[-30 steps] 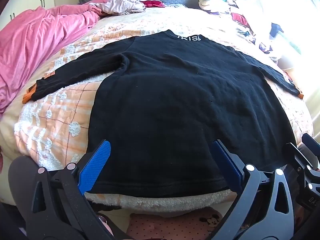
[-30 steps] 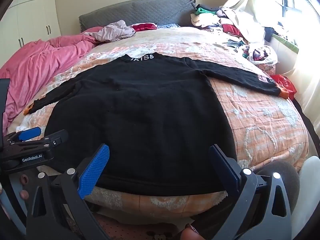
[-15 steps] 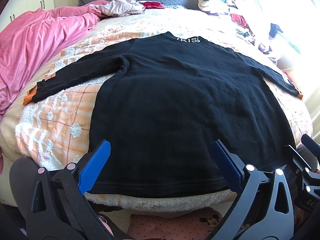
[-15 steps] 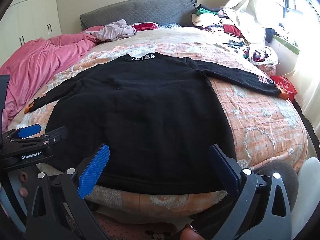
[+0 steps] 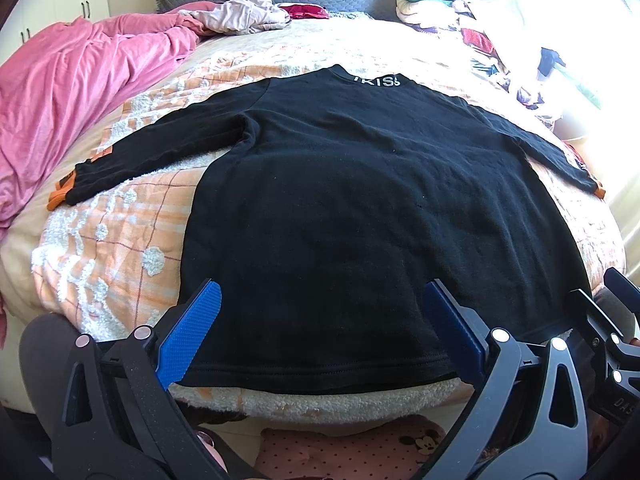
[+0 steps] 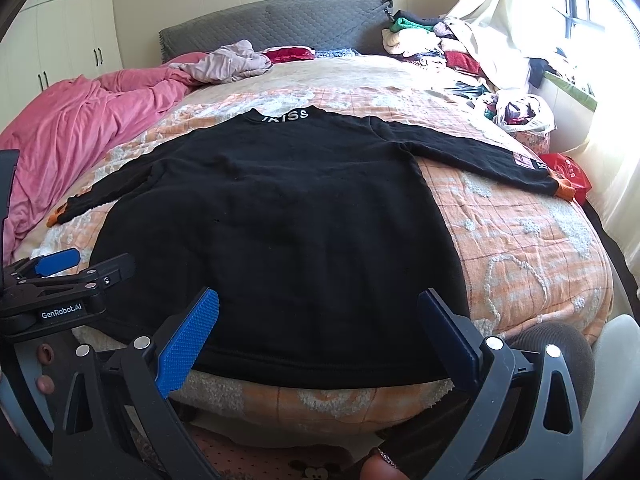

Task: Fold small clothes

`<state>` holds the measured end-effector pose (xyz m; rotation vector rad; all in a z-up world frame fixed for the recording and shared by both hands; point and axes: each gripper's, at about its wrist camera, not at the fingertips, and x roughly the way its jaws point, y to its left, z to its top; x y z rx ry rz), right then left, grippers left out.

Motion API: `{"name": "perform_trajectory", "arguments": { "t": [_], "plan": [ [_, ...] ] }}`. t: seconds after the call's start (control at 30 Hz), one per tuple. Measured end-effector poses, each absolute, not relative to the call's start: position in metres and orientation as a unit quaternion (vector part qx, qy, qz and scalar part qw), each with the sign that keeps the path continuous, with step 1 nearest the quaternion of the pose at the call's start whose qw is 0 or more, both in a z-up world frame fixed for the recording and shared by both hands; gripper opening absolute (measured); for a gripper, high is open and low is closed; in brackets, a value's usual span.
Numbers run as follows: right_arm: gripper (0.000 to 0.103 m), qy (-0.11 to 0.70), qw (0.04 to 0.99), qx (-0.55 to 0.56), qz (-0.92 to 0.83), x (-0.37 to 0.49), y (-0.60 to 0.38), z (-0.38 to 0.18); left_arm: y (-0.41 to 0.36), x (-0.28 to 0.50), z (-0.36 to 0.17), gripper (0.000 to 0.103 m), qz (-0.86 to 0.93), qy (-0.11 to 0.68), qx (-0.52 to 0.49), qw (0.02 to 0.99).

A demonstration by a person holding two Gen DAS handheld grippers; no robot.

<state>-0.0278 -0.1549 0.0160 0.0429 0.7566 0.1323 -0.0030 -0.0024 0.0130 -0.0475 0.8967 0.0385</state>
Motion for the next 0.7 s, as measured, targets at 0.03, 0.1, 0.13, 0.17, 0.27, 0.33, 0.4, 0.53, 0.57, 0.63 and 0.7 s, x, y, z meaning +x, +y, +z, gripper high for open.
{"name": "perform_trajectory", "arguments": {
  "t": [0.03, 0.1, 0.13, 0.17, 0.27, 0.33, 0.4, 0.53, 0.57, 0.63, 0.7],
  "plan": [
    [0.099, 0.369, 0.927, 0.021, 0.065, -0.0278, -0.1549, 0.0158, -0.0018, -0.0033, 0.0141, 0.095, 0.019, 0.433, -0.023, 0.901],
    [0.099, 0.368, 0.927, 0.022, 0.065, -0.0282, -0.155, 0.0158, -0.0016, -0.0043, 0.0135, 0.095, 0.019, 0.432, -0.024, 0.901],
    [0.099, 0.369, 0.927, 0.022, 0.065, -0.028, -0.1552, 0.0159, -0.0012, -0.0043, 0.0145, 0.095, 0.019, 0.432, -0.024, 0.901],
    [0.099, 0.369, 0.927, 0.022, 0.064, -0.0283, -0.1549, 0.0156, -0.0012, -0.0045, 0.0143, 0.095, 0.02, 0.432, -0.024, 0.901],
    [0.099, 0.37, 0.927, 0.022, 0.065, -0.0291, -0.1554, 0.0159, -0.0014, -0.0046, 0.0144, 0.095, 0.021, 0.432, -0.025, 0.902],
    [0.099, 0.371, 0.926, 0.021, 0.064, -0.0287, -0.1553, 0.0159, -0.0013, -0.0051, 0.0136, 0.095, 0.021, 0.432, -0.025, 0.901],
    [0.099, 0.37, 0.926, 0.021, 0.065, -0.0282, -0.155, 0.016, -0.0014, -0.0058, 0.0131, 0.095, 0.021, 0.432, -0.025, 0.901],
    [0.099, 0.37, 0.926, 0.02, 0.065, -0.0281, -0.1548, 0.0159, -0.0013, -0.0061, 0.0133, 0.095, 0.02, 0.432, -0.026, 0.901],
    [0.099, 0.37, 0.926, 0.021, 0.065, -0.0282, -0.1544, 0.0155, -0.002, -0.0062, 0.0124, 0.095, 0.02, 0.432, -0.025, 0.901],
    [0.099, 0.371, 0.926, 0.021, 0.064, -0.0283, -0.1544, 0.0154, -0.0019, -0.0061, 0.0124, 0.095, 0.021, 0.432, -0.026, 0.901],
    [0.099, 0.37, 0.926, 0.021, 0.064, -0.0284, -0.1546, 0.0156, -0.0025, -0.0063, 0.0117, 0.095, 0.02, 0.433, -0.026, 0.901]
  ]
}}
